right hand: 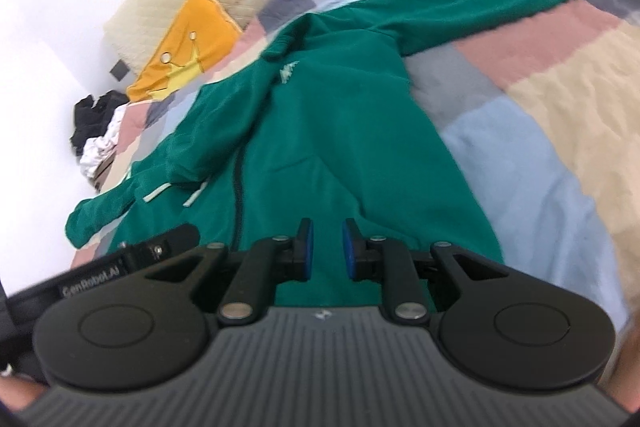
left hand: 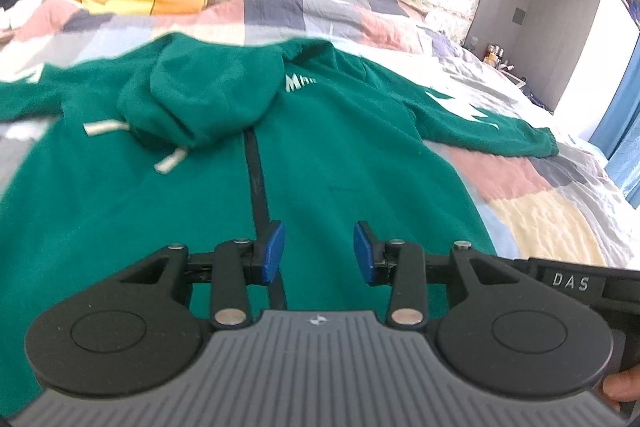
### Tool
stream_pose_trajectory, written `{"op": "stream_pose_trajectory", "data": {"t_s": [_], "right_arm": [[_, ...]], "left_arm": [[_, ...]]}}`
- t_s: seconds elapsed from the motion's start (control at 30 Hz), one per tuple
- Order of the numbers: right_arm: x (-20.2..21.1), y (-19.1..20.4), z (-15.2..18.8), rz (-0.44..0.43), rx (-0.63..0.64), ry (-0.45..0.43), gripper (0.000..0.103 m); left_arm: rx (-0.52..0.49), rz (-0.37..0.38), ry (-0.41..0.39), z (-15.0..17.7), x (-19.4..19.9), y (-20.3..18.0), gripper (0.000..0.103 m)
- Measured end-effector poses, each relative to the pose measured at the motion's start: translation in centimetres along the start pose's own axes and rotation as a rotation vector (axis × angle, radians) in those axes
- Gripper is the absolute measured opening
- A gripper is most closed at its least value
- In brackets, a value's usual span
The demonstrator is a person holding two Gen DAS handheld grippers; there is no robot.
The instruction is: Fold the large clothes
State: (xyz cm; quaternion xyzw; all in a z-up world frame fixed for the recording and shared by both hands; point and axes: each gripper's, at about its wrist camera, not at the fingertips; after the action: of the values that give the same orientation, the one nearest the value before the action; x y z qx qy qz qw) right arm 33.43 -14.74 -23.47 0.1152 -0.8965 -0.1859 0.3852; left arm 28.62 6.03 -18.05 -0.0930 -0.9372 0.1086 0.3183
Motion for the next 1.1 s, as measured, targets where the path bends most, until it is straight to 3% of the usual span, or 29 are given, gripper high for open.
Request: {"op": "stream_pose_trajectory", "data": {"t_s": [0.17, 0.43, 0.67, 0.87, 0.9, 1.03, 1.1], "right_arm": [[-1.8, 1.6, -1.2, -0.012, 0.035, -0.018, 0.02], [-5.5, 4.4, -4.0, -0.115, 0.052, -0.093, 0.02], [-9.4, 5.7, -5.8, -0.148, 0.076, -0.1, 0.02], [-13.1, 6.0, -7.5, -0.167, 0.026, -0.064, 0.02], [-13.6, 6.0, -7.8, -0.17, 0.021, -0.062, 0.023], [-15.4, 6.4, -8.7, -0.189, 0.005, -0.057, 0.054], [-16.5, 6.4, -9.1, -0.202, -0.009, -0.045, 0.055]], "left_arm": [[-0.037, -0.025, -0.028, -2.2, 0.2, 1.2, 0.048], [-0.086, -0.101, -0.047, -6.0, -1.8, 4.6, 0.051], [0.037, -0.164, -0.036, -8.3, -5.1, 10.2, 0.051], [0.08, -0.204, -0.061, -9.5, -7.4, 13.7, 0.059], [0.086, -0.208, -0.067, -9.7, -7.6, 14.2, 0.06], [0.134, -0.215, -0.083, -10.2, -9.0, 16.3, 0.062], [0.152, -0.224, -0.09, -10.5, -9.7, 17.2, 0.065]]}}
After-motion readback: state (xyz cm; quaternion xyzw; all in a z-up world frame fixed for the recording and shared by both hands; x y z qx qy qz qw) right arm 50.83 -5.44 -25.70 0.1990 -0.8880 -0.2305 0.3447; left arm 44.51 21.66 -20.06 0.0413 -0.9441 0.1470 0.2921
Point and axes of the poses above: each gripper's, at about its wrist camera, not at the fingertips, and x roughly against the way its jaws point, y to its left, z to its underside, and after that the axes turned 9 degrees about z, right-handed
